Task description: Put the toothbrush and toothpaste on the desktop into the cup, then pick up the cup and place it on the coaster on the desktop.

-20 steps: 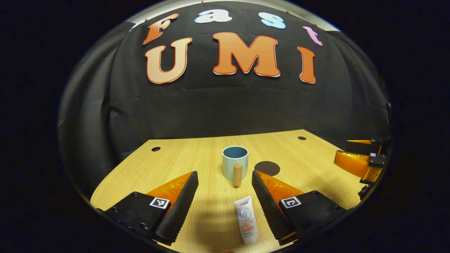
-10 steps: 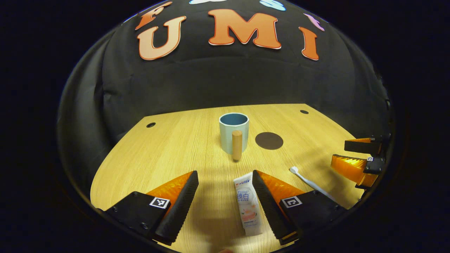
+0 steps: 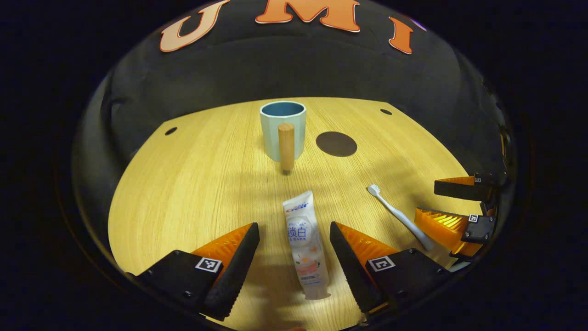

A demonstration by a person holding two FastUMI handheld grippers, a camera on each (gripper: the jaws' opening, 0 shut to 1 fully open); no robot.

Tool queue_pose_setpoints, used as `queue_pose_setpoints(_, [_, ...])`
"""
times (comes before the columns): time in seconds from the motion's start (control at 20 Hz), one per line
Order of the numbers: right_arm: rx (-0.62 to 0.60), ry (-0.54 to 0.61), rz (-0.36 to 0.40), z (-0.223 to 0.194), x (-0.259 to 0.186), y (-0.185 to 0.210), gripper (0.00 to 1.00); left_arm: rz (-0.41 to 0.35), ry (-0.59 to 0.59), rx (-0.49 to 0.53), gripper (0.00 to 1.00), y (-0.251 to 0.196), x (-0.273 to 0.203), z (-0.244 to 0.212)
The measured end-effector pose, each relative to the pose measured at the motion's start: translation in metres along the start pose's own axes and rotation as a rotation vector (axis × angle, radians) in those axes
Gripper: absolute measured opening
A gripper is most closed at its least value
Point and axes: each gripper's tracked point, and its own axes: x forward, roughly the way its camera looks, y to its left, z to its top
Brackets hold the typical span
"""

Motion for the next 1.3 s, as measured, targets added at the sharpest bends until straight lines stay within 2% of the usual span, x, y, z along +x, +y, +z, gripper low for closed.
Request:
queue_pose_setpoints(0.2, [-0.007, 0.055, 0.003, -0.014, 0.006, 0.000, 0.92, -0.028, 0.106, -0.023, 0.99, 0.000, 0.000, -0.008])
queue_pose_setpoints(0.3, [-0.013, 0.076, 0.013, -0.018, 0.007, 0.002, 0.92, -0.070, 0.177, -0.046, 0.98, -0.010, 0.008, -0.023])
queue_pose_setpoints(0.35, [-0.011, 0.086, 0.019, -0.020, 0.009, 0.005, 0.92, -0.059, 0.224, -0.035, 0.99, -0.014, 0.006, -0.029])
queue_pose_setpoints(0.5, [0.002, 0.100, 0.034, -0.021, 0.011, 0.009, 0.91, -0.021, 0.245, -0.023, 0.65, -0.009, 0.015, -0.031])
queue_pose_setpoints(0.6, [0.001, 0.108, 0.026, -0.023, 0.013, 0.005, 0.89, -0.024, 0.272, -0.040, 0.59, -0.010, 0.012, -0.033])
queue_pose_setpoints(0.7, [0.009, 0.119, 0.026, -0.025, 0.014, 0.006, 0.89, -0.033, 0.293, -0.077, 0.47, -0.009, 0.012, -0.032])
queue_pose_setpoints(0.75, [0.013, 0.122, 0.026, -0.026, 0.015, 0.006, 0.89, -0.050, 0.290, -0.097, 0.47, -0.008, 0.012, -0.029])
queue_pose_setpoints(0.8, [0.015, 0.128, 0.026, -0.026, 0.015, 0.006, 0.88, -0.065, 0.312, -0.150, 0.39, -0.009, 0.012, -0.032])
queue_pose_setpoints(0.85, [0.019, 0.135, 0.026, -0.026, 0.017, 0.006, 0.88, -0.082, 0.303, -0.160, 0.24, -0.011, 0.009, -0.028])
queue_pose_setpoints(0.95, [0.032, 0.146, 0.038, -0.026, 0.021, 0.009, 0.86, -0.093, 0.284, -0.168, 0.24, -0.007, 0.010, -0.025])
queue_pose_setpoints(1.0, [0.042, 0.164, 0.042, -0.029, 0.024, 0.009, 0.84, -0.110, 0.271, -0.167, 0.19, -0.009, 0.013, -0.022])
queue_pose_setpoints(1.05, [0.054, 0.190, 0.036, -0.034, 0.028, 0.008, 0.82, -0.129, 0.253, -0.167, 0.19, -0.011, 0.009, -0.018])
queue_pose_setpoints(1.3, [0.106, 0.216, 0.024, -0.030, 0.041, 0.005, 0.60, -0.119, 0.185, -0.129, 0.17, -0.007, 0.002, -0.007])
